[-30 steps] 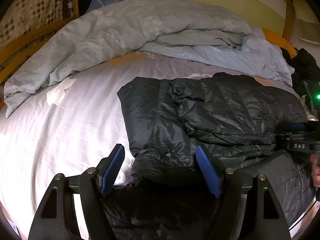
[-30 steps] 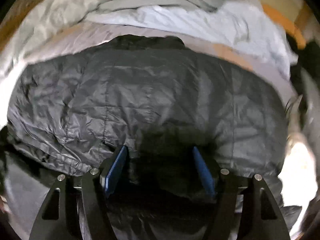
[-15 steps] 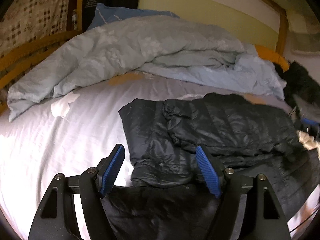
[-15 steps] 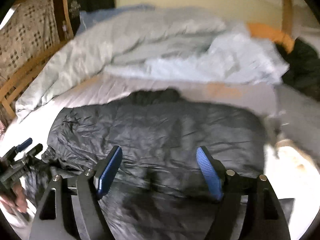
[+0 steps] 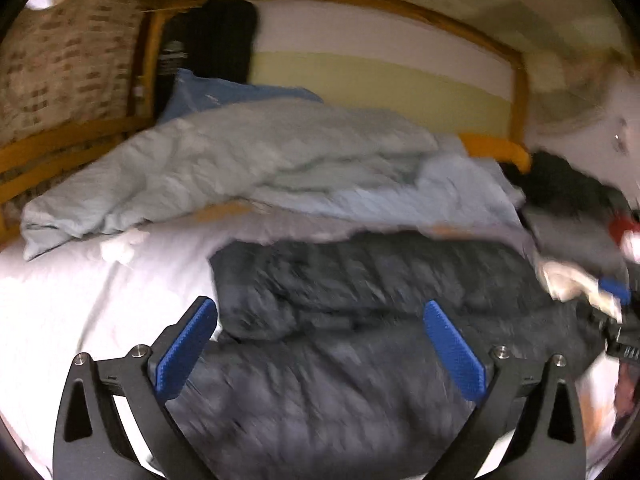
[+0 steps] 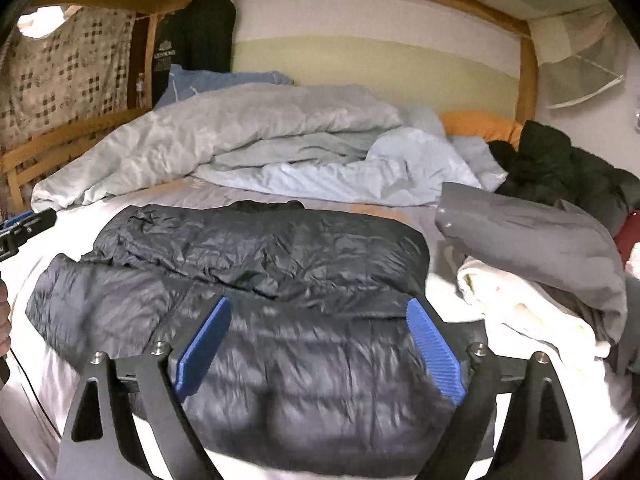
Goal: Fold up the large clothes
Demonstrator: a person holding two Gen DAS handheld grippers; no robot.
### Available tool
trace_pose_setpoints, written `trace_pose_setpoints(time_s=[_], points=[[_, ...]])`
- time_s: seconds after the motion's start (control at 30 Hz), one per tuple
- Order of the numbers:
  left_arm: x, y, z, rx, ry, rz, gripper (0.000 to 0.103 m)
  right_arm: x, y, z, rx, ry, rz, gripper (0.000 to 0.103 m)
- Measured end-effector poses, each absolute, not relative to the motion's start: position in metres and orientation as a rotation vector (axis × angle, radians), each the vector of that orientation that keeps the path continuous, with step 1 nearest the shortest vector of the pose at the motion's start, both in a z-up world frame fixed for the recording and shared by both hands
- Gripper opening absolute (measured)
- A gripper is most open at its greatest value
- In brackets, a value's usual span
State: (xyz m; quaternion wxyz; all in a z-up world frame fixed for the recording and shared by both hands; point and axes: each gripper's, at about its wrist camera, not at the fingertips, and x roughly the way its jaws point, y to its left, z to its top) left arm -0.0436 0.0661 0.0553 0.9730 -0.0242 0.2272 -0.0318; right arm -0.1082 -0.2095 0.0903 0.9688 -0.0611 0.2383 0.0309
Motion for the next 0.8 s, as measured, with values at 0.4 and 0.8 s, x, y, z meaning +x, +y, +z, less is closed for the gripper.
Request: trace_pose_setpoints(time_s=[0.4, 0.8], points=[[-0.077, -0.003, -0.003, 0.200, 0.577, -0.141, 0.103, -0.139, -0.221, 0.045, -0.107, 0.538, 0.091, 0.103], [-0.088, -0.036, -0.016, 0.300, 0.580, -0.206, 0.103, -0.142, -0.225, 0.039, -0.093, 0.574, 0.100, 0.103]])
